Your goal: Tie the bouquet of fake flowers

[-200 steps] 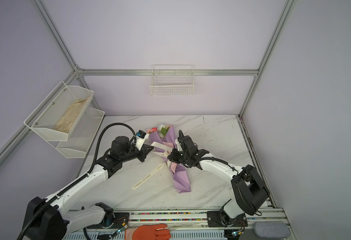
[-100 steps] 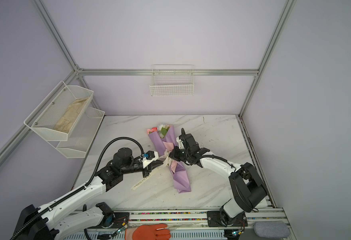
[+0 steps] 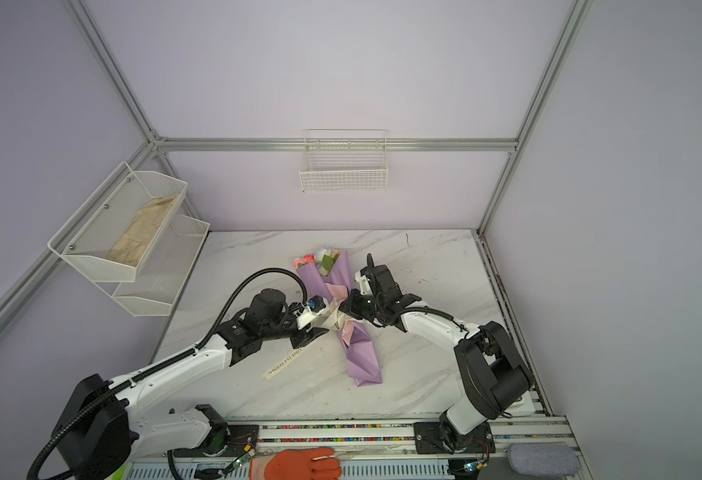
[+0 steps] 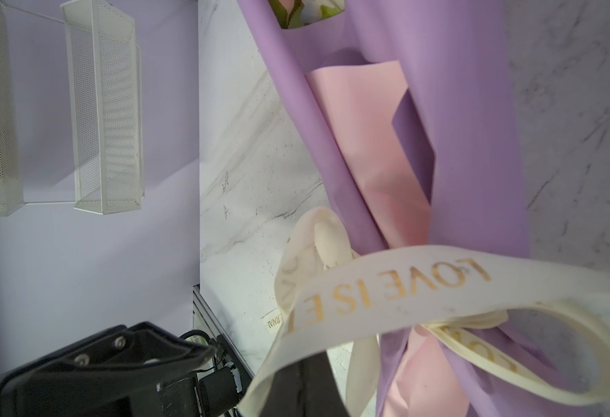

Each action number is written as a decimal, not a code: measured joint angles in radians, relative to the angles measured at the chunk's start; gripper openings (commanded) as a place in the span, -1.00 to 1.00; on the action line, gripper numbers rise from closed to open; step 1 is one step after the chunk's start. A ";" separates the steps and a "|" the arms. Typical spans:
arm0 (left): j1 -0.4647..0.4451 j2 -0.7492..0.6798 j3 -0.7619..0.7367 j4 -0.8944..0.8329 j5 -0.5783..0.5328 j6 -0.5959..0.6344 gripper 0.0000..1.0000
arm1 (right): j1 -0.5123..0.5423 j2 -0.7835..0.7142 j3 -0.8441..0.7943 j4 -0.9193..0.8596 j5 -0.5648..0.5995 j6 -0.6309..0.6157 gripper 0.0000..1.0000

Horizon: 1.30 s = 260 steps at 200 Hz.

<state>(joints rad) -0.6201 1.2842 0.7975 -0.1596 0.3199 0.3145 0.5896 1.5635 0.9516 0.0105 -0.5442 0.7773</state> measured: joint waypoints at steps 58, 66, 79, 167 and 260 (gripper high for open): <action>0.012 0.147 0.141 -0.061 0.055 -0.012 -0.08 | 0.000 0.000 0.000 -0.002 0.002 -0.005 -1.00; 0.012 0.173 0.159 -0.073 0.067 -0.008 -0.17 | 0.000 0.000 0.000 -0.002 0.003 -0.005 -1.00; 0.014 0.204 0.178 -0.097 0.084 -0.005 -0.24 | 0.000 0.000 0.000 -0.002 0.003 -0.005 -1.00; 0.029 0.239 0.226 -0.200 0.142 0.037 -1.00 | 0.000 0.000 0.000 -0.003 0.011 -0.005 -1.00; 0.035 -0.247 0.048 -0.003 0.350 0.066 -1.00 | -0.001 0.001 0.000 -0.002 0.039 0.002 -1.00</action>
<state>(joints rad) -0.5850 1.0370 0.8455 -0.1627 0.6701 0.3801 0.5888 1.5646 0.9516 0.0082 -0.5049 0.7792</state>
